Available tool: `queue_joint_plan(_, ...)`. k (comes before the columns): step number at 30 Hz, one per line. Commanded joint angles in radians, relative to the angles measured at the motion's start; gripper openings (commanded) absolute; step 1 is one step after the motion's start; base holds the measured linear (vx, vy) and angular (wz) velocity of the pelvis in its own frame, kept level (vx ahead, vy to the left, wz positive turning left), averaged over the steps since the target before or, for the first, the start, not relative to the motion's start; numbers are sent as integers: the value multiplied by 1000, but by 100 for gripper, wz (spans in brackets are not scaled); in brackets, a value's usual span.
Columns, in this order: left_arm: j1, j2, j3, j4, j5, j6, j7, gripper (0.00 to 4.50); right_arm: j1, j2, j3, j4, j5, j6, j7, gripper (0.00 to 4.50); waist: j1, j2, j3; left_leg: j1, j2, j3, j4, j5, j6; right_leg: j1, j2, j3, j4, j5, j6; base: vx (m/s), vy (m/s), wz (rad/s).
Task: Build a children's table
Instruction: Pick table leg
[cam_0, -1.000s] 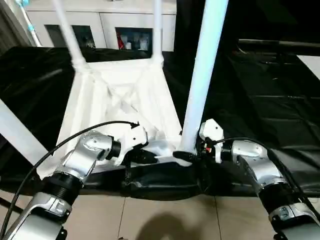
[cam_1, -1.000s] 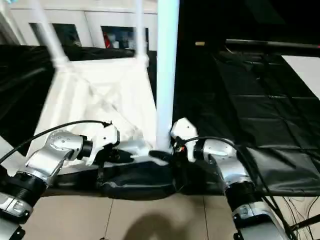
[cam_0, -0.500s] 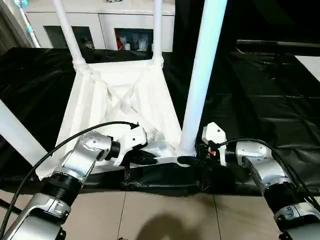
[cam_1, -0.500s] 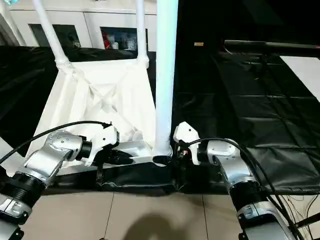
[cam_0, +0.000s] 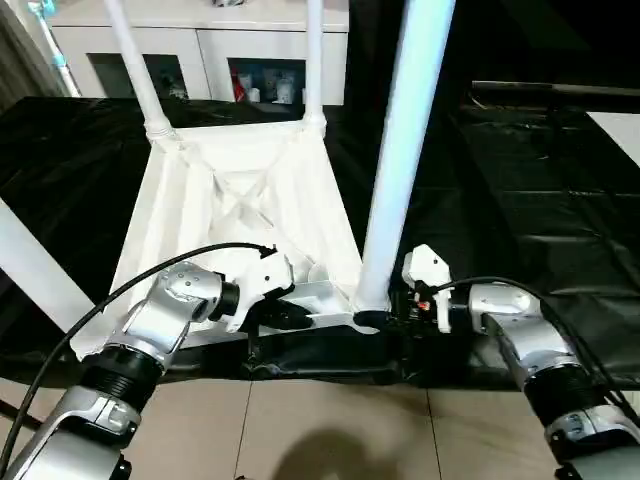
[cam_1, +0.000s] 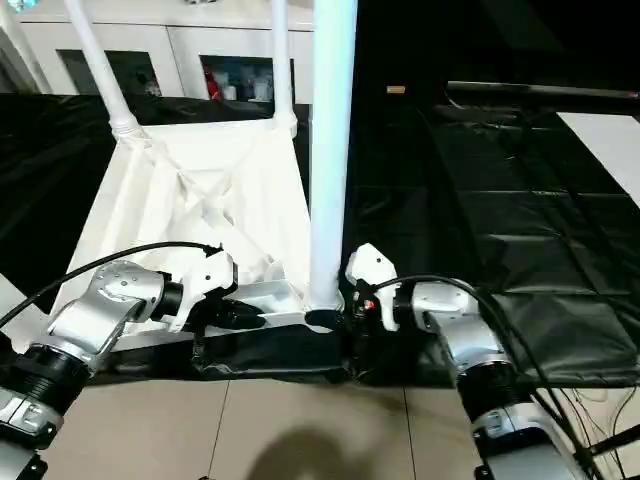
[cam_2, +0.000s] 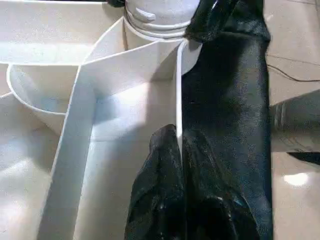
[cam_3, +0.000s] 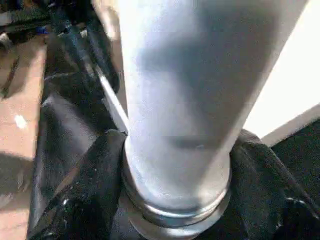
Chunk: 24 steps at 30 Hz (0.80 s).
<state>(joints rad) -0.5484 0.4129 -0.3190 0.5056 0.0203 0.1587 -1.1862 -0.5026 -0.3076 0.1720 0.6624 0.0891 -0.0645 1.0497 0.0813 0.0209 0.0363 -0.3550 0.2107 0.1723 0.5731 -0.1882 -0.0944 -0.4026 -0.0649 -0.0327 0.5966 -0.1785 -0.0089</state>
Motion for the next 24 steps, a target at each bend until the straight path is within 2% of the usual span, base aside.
queue_joint_plan(1, -12, -52, -15, 78, 37, 15, 98, 0, -12, 51, -37, 62, -18, 38, -191, 267, -5, -2, -48, 1, 8, 6, -64, -207, 32, 49, -55, 25, -67, -199, -228, 0, 0, 0)
queue_joint_plan(2, -24, -71, -6, 102, 42, 20, 138, 0, -16, 70, -44, 75, -25, 43, -244, 267, -8, -2, -45, 4, 8, 6, -67, -230, 23, 46, -55, 25, -72, -248, -217, 0, 0, 0)
queue_joint_plan(3, -28, -76, -4, 108, 43, 22, 149, 0, -17, 75, -46, 79, -27, 44, -259, 267, -11, -4, -43, 10, 6, 3, -69, -273, 5, 45, -60, 26, -81, -345, -190, 0, 0, 0)
queue_joint_plan(4, -39, -94, -3, 129, 55, 31, 190, 0, -19, 99, -54, 88, -29, 52, -311, 267, -13, -4, -45, 11, 7, 1, -70, -281, 1, 45, -61, 26, -82, -373, -180, 0, 0, 0)
queue_joint_plan(5, -50, -111, -2, 148, 65, 38, 230, 0, -21, 121, -63, 95, -30, 61, -359, 267, -19, -5, -44, 9, 7, -1, -72, -292, 1, 43, -58, 25, -88, -397, -162, 0, 0, 0)
queue_joint_plan(6, -63, -137, 2, 169, 73, 54, 279, 0, -26, 153, -79, 106, -29, 78, -433, 267, -23, -1, -43, 7, 6, 0, -73, -291, 0, 41, -58, 25, -87, -395, -161, 0, 0, 0)
queue_joint_plan(9, -97, -211, 31, 228, 79, 92, 423, 0, -49, 217, -112, 150, -43, 115, -624, 267, -27, -3, -42, 8, 3, -3, -75, -300, -5, 38, -58, 18, -91, -430, -144, 0, 0, 0)
queue_joint_plan(10, -122, -261, 52, 278, 83, 103, 518, 0, -69, 252, -129, 187, -54, 121, -725, 267, -28, -3, -42, 10, 1, -1, -74, -309, -9, 35, -58, 18, -96, -456, -136, 0, 0, 0)
queue_joint_plan(11, -129, -275, 58, 294, 85, 103, 544, 0, -76, 262, -132, 198, -57, 119, -749, 267, -25, -3, -46, 13, 1, -4, -73, -308, -8, 36, -62, 17, -98, -464, -130, 0, 0, 0)
queue_joint_plan(13, -142, -300, 63, 322, 89, 101, 587, 0, -88, 281, -138, 215, -60, 111, -788, 267, -24, -3, -45, 12, 1, -3, -74, -306, 2, 34, -59, 17, -100, -440, -131, 0, 0, 0)
queue_joint_plan(15, -151, -317, 63, 343, 94, 95, 613, 0, -97, 297, -138, 222, -62, 104, -812, 267, -22, -4, -46, 6, -1, -2, -74, -302, 12, 37, -60, 17, -97, -417, -133, 0, 0, 0)
queue_joint_plan(16, -158, -328, 56, 359, 102, 84, 622, 0, -104, 310, -131, 225, -69, 102, -815, 267, -22, -8, -47, 4, 1, -2, -74, -293, 16, 37, -60, 18, -96, -401, -134, 0, 0, 0)
queue_joint_plan(17, -160, -329, 50, 363, 108, 70, 620, 0, -105, 312, -123, 224, -77, 97, -810, 267, -22, -6, -47, 3, 1, -3, -75, -294, 17, 37, -60, 17, -95, -399, -135, 0, 0, 0)
queue_joint_plan(19, -156, -323, 37, 360, 113, 49, 585, 0, -93, 320, -135, 203, -51, 71, -762, 267, -20, -9, -46, 3, 2, -2, -75, -297, 23, 38, -62, 18, -96, -404, -132, 0, 0, 0)
queue_joint_plan(20, -154, -318, 33, 359, 115, 46, 570, 0, -90, 316, -139, 195, -52, 61, -764, 323, -18, -8, -47, 2, 4, -2, -75, -288, 26, 39, -63, 19, -95, -392, -134, 0, 0, 0)
queue_joint_plan(21, -153, -313, 31, 361, 117, 46, 560, 0, -88, 308, -139, 193, -59, 50, -773, 337, -18, -8, -48, 2, 4, -2, -75, -283, 26, 39, -63, 19, -93, -381, -137, 0, 0, 0)
queue_joint_plan(23, -154, -308, 27, 373, 121, 35, 554, 0, -92, 290, -132, 205, -91, 30, -825, 337, -19, -8, -47, 0, 4, -1, -76, -274, 25, 38, -62, 19, -92, -365, -142, 0, 0, 0)
queue_joint_plan(24, -155, -305, 29, 378, 121, 31, 556, 0, -92, 285, -142, 207, -83, 33, -828, 357, -20, -8, -48, -2, 3, -2, -76, -271, 23, 42, -63, 18, -91, -363, -141, 0, 0, 0)
